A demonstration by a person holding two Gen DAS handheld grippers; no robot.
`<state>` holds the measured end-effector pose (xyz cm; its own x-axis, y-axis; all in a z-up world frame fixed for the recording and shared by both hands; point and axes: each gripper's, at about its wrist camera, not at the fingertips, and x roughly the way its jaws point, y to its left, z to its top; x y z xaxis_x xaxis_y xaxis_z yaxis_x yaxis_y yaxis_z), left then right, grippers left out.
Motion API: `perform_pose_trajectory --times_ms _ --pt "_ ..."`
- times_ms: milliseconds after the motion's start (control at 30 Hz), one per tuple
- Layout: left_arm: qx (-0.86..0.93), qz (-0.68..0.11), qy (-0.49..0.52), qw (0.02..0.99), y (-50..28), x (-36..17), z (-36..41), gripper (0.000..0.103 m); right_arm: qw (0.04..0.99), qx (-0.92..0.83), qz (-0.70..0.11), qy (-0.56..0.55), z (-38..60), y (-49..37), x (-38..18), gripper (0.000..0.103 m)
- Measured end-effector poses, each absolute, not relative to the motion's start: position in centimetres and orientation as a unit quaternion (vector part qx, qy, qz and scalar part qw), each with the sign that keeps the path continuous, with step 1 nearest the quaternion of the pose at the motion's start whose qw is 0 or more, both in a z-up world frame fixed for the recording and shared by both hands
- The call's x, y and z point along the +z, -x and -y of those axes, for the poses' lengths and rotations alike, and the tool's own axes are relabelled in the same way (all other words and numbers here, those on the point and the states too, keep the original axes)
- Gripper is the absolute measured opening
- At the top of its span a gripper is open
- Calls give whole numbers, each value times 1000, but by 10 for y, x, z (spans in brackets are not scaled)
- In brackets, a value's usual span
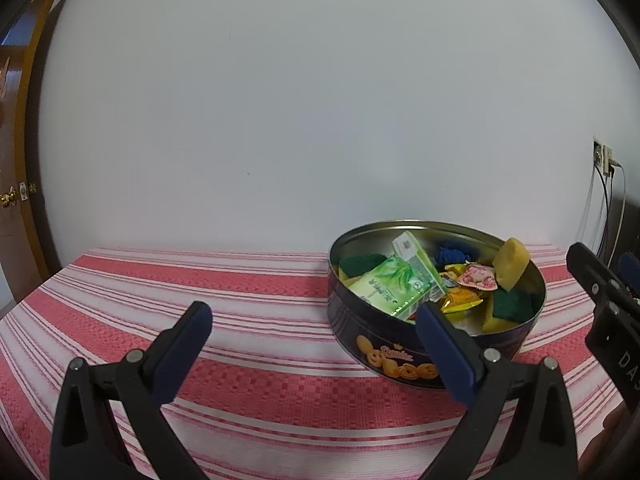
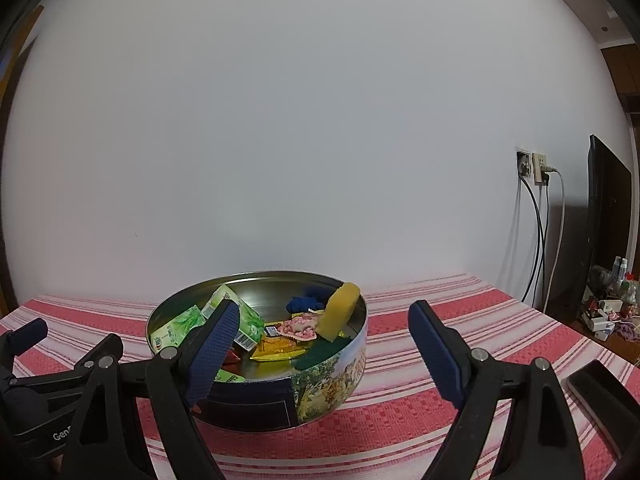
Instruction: Organize objects
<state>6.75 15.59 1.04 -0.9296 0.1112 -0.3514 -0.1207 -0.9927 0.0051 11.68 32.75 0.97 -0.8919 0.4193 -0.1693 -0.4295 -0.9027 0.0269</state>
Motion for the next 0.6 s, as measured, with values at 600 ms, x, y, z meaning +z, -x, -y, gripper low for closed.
perform_pose_trajectory --times_ms 600 --pt "981 -14 185 62 -65 10 -155 103 220 972 -34 81 -324 -118 11 88"
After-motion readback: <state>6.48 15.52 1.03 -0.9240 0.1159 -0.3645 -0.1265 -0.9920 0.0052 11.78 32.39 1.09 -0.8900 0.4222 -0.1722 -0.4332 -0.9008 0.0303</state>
